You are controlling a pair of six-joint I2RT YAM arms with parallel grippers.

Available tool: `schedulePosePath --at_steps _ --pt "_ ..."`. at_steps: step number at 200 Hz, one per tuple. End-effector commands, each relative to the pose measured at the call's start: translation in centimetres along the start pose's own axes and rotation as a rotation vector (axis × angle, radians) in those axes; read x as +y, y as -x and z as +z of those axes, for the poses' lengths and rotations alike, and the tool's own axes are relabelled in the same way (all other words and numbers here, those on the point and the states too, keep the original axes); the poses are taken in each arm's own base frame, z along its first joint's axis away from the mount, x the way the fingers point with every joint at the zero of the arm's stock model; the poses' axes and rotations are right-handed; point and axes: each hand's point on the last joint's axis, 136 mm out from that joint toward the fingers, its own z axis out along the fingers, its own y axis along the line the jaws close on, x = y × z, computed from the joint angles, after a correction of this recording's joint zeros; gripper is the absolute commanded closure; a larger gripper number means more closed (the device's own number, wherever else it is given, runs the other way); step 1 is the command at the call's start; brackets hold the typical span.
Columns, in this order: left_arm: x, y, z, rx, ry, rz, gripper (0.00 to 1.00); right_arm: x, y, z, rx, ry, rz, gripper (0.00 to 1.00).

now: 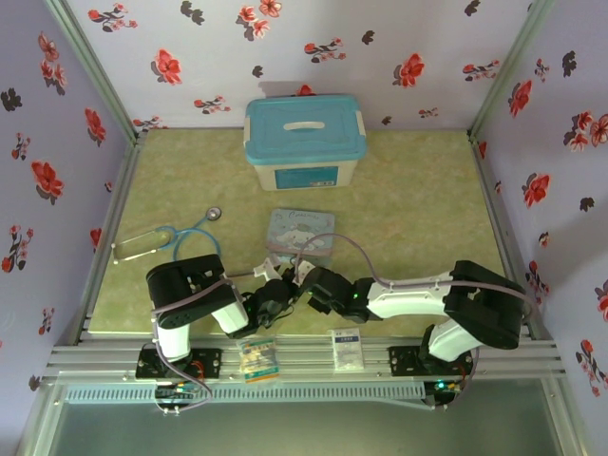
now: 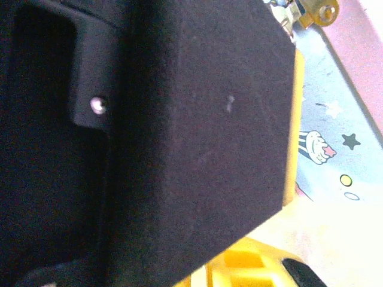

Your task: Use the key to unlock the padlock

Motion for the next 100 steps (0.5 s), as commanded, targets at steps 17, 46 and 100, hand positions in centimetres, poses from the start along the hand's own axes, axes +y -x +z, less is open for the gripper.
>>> schedulePosePath --at_steps 17,46,100 --pt "-2.8 -1.5 -0.2 0.054 -0.082 -0.026 1.0 1.3 3.1 -0.3 -0.132 0.092 0.154 0.9" --pt "-2.9 -1.4 -0.3 0.05 -0.085 -0.028 0.9 0.9 2.2 -0.8 -0.162 0.193 0.321 0.93" --pt "-1.5 -0.4 -0.9 0.012 -0.049 0.021 0.72 -0.3 0.9 -1.4 -0.186 0.314 0.544 0.95"
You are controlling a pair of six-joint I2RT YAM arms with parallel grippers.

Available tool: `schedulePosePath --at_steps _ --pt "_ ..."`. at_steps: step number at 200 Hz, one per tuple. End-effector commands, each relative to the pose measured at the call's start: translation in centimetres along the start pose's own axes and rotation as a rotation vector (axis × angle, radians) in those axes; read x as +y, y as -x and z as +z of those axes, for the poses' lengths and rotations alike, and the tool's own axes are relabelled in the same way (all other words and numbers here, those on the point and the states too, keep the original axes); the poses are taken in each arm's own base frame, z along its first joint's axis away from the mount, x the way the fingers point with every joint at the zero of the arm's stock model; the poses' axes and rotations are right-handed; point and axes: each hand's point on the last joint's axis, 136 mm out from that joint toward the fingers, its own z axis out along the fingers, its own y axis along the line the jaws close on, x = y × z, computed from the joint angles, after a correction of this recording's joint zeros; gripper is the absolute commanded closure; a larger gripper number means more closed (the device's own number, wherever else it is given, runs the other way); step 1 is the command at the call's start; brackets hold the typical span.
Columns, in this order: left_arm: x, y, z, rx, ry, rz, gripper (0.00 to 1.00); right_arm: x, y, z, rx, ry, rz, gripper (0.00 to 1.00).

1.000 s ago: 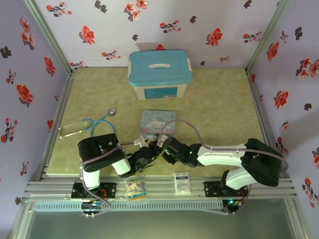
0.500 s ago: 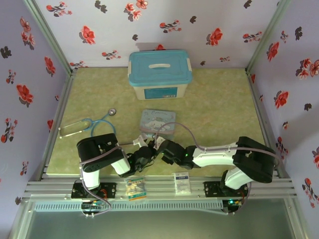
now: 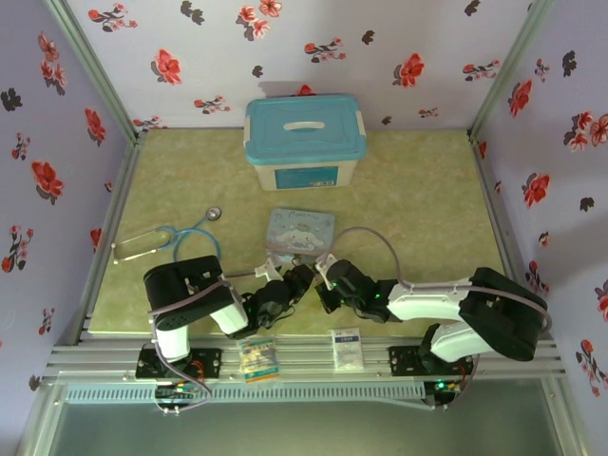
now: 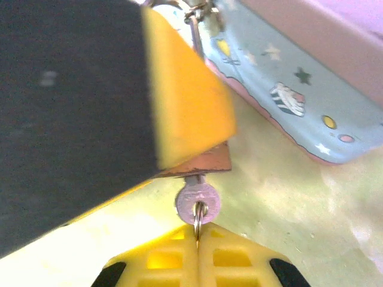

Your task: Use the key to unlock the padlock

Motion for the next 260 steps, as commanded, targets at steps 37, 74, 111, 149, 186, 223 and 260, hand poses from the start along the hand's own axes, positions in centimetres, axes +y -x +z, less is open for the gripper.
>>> schedulePosePath --at_steps 37,74,111,149,186,223,260 --pt "1.1 0.6 -0.8 -0.025 0.024 0.06 0.69 1.7 1.3 -0.3 -0.047 0.203 0.201 0.95" --pt "1.5 0.8 -0.8 -0.033 0.027 0.057 0.73 1.1 1.5 -0.5 -0.061 0.262 0.292 0.94" --pt "1.1 1.2 -0.7 -0.05 0.019 0.066 0.81 0.1 0.8 -0.9 0.0 0.179 0.241 0.94" --pt "0.4 1.8 -0.2 -0.069 0.003 0.08 0.83 1.1 0.9 -1.2 0.006 0.234 0.246 0.93" --pt "-0.1 1.9 -0.3 -0.067 -0.005 0.087 1.0 -2.0 0.8 -1.6 0.021 0.026 0.219 0.58" --pt "-0.3 1.7 -0.4 -0.05 -0.008 0.075 1.0 -3.7 2.7 -3.5 0.023 -0.16 0.042 0.48" --pt "-1.5 1.4 -0.5 -0.028 -0.035 0.061 1.0 -1.4 2.4 -2.0 0.126 -0.192 -0.229 0.53"
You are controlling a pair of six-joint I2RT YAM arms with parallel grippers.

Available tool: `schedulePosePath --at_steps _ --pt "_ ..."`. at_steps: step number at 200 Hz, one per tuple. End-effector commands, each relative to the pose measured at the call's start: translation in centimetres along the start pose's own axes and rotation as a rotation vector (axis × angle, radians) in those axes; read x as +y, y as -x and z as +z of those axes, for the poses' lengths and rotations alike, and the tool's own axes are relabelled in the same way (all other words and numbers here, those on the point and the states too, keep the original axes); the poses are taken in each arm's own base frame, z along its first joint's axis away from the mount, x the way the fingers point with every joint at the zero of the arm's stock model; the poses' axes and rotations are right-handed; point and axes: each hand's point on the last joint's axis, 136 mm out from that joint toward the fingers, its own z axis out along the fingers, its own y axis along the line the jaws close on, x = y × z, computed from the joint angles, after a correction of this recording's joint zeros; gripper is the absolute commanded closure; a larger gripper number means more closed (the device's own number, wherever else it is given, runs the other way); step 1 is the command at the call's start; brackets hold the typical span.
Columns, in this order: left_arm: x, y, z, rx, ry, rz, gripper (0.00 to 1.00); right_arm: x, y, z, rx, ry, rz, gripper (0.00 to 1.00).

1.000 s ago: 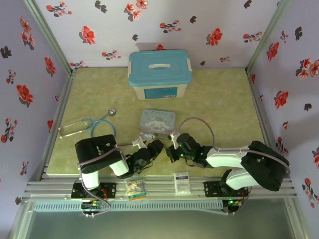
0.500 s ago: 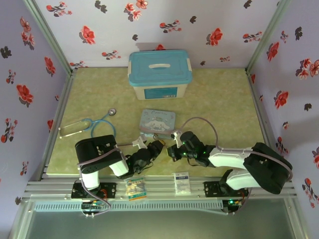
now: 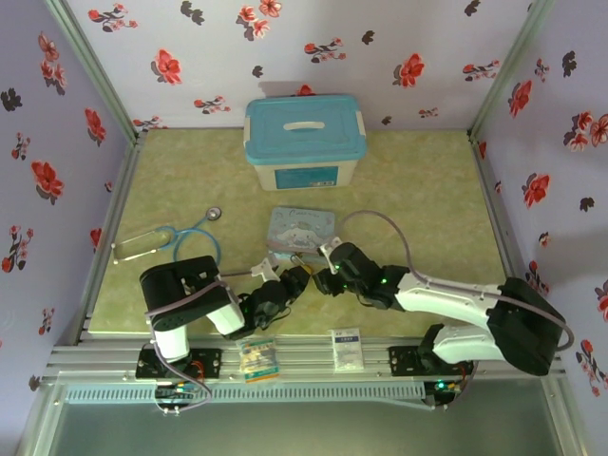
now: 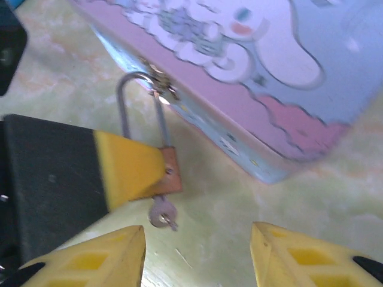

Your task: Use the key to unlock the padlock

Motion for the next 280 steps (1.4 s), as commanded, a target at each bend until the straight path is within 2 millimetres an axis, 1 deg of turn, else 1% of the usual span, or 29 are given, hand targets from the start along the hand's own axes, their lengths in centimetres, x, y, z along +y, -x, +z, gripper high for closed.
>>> schedulePosePath --at_steps 1,7,17,35,49,70,83,106,132,150,166,175,189,198,216,238,244,264,270,280 --pt "-2.1 0.4 0.0 -0.005 -0.053 -0.002 1.0 -0.2 -1.8 0.7 0.104 -0.098 -0.218 0.53" --pt "-2.3 0.3 -0.1 -0.001 -0.057 0.001 1.0 0.2 -2.0 1.0 0.111 -0.087 -0.237 0.55" --pt "-2.4 0.3 -0.1 0.003 -0.049 0.015 1.0 0.5 -2.0 1.3 0.108 -0.076 -0.243 0.56" --pt "-2.2 0.3 -0.3 0.01 0.0 0.048 1.0 1.5 -1.8 1.4 0.074 -0.018 -0.217 0.54" --pt "-2.7 0.6 -0.6 0.004 -0.004 0.057 1.0 2.1 -2.0 1.3 0.053 0.024 -0.201 0.53" --pt "-3.0 0.9 -0.8 -0.007 -0.013 0.051 1.0 2.0 -3.0 1.1 0.051 0.039 -0.187 0.53" --pt "-3.3 0.8 -0.8 0.001 -0.02 0.049 1.0 2.1 -3.5 1.1 0.028 0.055 -0.195 0.52" --pt "-3.7 0.3 -0.4 0.02 -0.04 0.036 1.0 1.7 -2.8 1.1 -0.021 0.003 -0.251 0.51" --pt "-4.4 -0.3 -0.2 0.043 -0.058 0.021 1.0 1.8 -1.7 1.6 -0.053 -0.06 -0.339 0.53" --pt "-4.6 -0.4 -0.2 0.045 -0.06 0.025 1.0 1.6 -1.5 2.5 -0.039 -0.097 -0.362 0.56" --pt "-4.6 -0.5 -0.3 0.046 -0.062 0.025 1.0 0.8 -1.2 3.1 -0.028 -0.165 -0.376 0.6" --pt "-4.4 -0.5 -0.3 0.046 -0.055 0.028 1.0 0.5 -1.0 3.2 -0.025 -0.187 -0.378 0.64" --pt "-4.0 -0.6 -0.3 0.049 -0.044 0.026 1.0 0.6 -0.8 3.1 -0.041 -0.189 -0.37 0.68" --pt "-3.9 -0.7 -0.2 0.05 -0.043 0.021 1.0 0.8 -0.5 2.9 -0.061 -0.176 -0.358 0.7" --pt "-3.5 -1.2 0.0 0.059 -0.047 0.001 1.0 1.5 -0.4 2.8 -0.083 -0.133 -0.34 0.7" --pt "-3.1 -1.7 0.2 0.068 -0.069 -0.029 1.0 2.2 -0.6 3.3 -0.076 -0.098 -0.335 0.8" --pt "-3.1 -1.7 0.2 0.068 -0.077 -0.039 1.0 2.7 -0.9 3.4 -0.063 -0.063 -0.332 0.82" --pt "-1.9 -1.8 0.1 0.069 -0.067 -0.066 1.0 3.4 -0.9 3.3 -0.062 -0.022 -0.294 0.88" --pt "-1.7 -1.8 0.1 0.069 -0.062 -0.061 0.97 3.7 -1.0 3.2 -0.061 0.001 -0.279 0.89" --pt "-1.6 -1.7 0.1 0.069 -0.058 -0.059 0.89 4.0 -1.1 3.2 -0.06 0.026 -0.245 0.9"
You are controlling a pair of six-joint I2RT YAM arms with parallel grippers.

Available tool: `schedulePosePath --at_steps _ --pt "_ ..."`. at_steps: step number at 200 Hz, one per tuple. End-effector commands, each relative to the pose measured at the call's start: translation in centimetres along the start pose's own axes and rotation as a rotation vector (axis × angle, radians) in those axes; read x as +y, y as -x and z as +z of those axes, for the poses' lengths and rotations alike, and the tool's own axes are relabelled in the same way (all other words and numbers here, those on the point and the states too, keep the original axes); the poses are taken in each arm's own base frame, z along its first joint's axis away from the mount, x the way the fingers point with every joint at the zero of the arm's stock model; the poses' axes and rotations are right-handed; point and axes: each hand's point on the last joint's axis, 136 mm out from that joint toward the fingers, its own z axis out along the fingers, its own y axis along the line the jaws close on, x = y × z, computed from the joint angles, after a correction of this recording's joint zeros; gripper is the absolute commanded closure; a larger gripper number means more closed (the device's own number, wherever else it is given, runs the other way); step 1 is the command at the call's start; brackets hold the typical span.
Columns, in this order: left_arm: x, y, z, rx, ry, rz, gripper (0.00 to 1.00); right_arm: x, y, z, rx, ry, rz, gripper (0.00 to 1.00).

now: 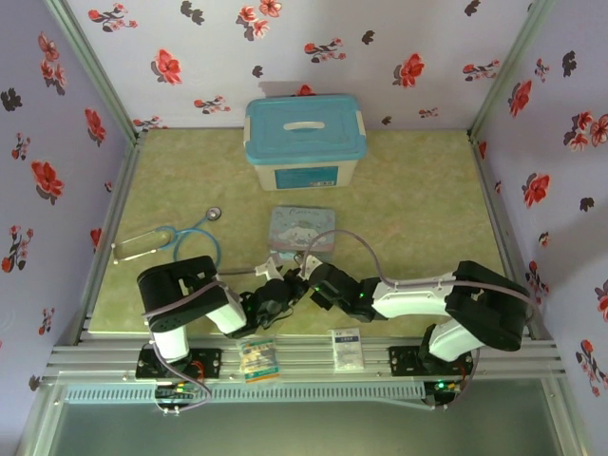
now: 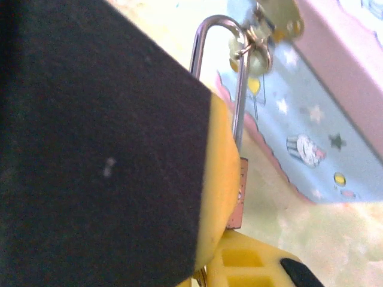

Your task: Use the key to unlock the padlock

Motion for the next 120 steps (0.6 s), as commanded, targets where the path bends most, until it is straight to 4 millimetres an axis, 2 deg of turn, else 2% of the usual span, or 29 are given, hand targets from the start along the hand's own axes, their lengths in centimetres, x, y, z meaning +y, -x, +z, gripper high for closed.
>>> schedulePosePath --at_steps 1,9,26,43,56,59,76,120 --pt "-1.3 -0.4 -0.2 0.012 -0.065 -0.042 0.89 2.1 2.6 -0.6 -0.093 0.123 0.099 0.9" --pt "-1.3 -0.3 -0.3 0.01 -0.065 -0.037 0.83 2.3 2.3 -0.7 -0.094 0.14 0.13 0.91" --pt "-1.5 0.0 -0.5 -0.002 -0.069 -0.019 0.8 2.2 1.4 -0.7 -0.093 0.159 0.213 0.91" --pt "-0.8 0.5 -0.9 -0.02 -0.05 -0.013 0.73 2.1 0.5 -0.7 -0.087 0.191 0.292 0.92" --pt "-0.7 0.8 -0.9 -0.033 -0.047 -0.011 0.73 2.1 0.1 -0.9 -0.094 0.228 0.353 0.92" --pt "0.3 1.0 -1.3 -0.035 -0.022 0.003 0.73 2.1 0.1 -0.9 -0.095 0.239 0.366 0.92" --pt "1.8 1.4 -1.5 -0.053 0.031 0.031 0.72 1.7 0.1 -1.2 -0.102 0.269 0.423 0.92" --pt "3.4 1.5 -1.2 -0.061 0.108 0.092 0.71 0.5 0.0 -1.7 -0.139 0.324 0.552 0.93"
